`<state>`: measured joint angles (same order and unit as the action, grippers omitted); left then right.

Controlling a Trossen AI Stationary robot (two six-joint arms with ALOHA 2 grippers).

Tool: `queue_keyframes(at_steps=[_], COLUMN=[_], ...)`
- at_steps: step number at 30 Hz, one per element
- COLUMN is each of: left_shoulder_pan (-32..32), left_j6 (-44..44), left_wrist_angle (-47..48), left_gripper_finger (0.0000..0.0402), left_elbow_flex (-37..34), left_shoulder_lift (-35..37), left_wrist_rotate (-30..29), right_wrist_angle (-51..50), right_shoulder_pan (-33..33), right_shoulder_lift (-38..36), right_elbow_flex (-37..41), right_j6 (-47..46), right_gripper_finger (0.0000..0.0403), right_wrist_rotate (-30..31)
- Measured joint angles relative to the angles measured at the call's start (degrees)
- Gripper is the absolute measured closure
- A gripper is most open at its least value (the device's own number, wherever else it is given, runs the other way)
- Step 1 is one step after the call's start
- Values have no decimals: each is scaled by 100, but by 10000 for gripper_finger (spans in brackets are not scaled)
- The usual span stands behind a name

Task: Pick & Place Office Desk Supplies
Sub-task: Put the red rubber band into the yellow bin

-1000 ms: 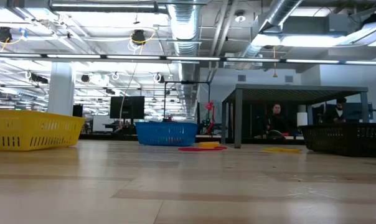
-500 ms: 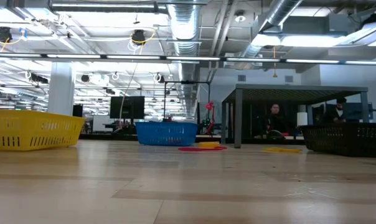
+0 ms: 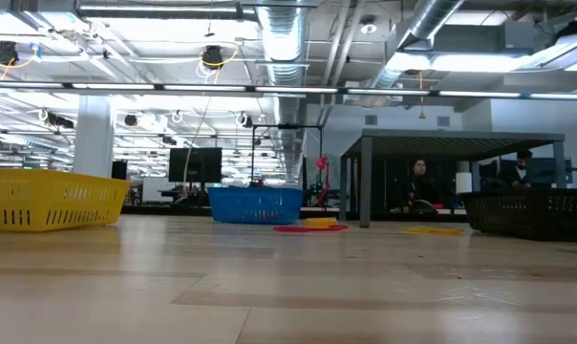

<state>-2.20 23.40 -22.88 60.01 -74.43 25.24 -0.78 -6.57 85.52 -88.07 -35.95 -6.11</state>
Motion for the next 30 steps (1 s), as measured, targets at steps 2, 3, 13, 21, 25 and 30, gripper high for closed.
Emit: queue_keyframes(at_steps=[2,3,13,21,25,30], left_shoulder_pan=[3,16,226,278,255,240], left_j6=[4,4,-55,-143,-207,-244], left_wrist_angle=[-61,-117,-341,-325,-310,-241], left_gripper_finger=[231,241,393,401,402,401], left_elbow_flex=[0,0,0,0,7,4], left_shoulder_lift=[0,0,0,23,123,293], left_wrist_rotate=[156,243,502,511,509,501], right_wrist_angle=[0,-2,0,208,163,107], right_shoulder_pan=[0,0,-4,-4,-4,47], right_shoulder_lift=[0,0,0,0,-1,4], right_elbow_flex=[0,0,0,0,8,26], right_j6=[4,9,40,143,336,359], right_gripper_finger=[403,403,403,388,343,255], right_wrist_rotate=[-1,-2,-26,-453,-481,-481])
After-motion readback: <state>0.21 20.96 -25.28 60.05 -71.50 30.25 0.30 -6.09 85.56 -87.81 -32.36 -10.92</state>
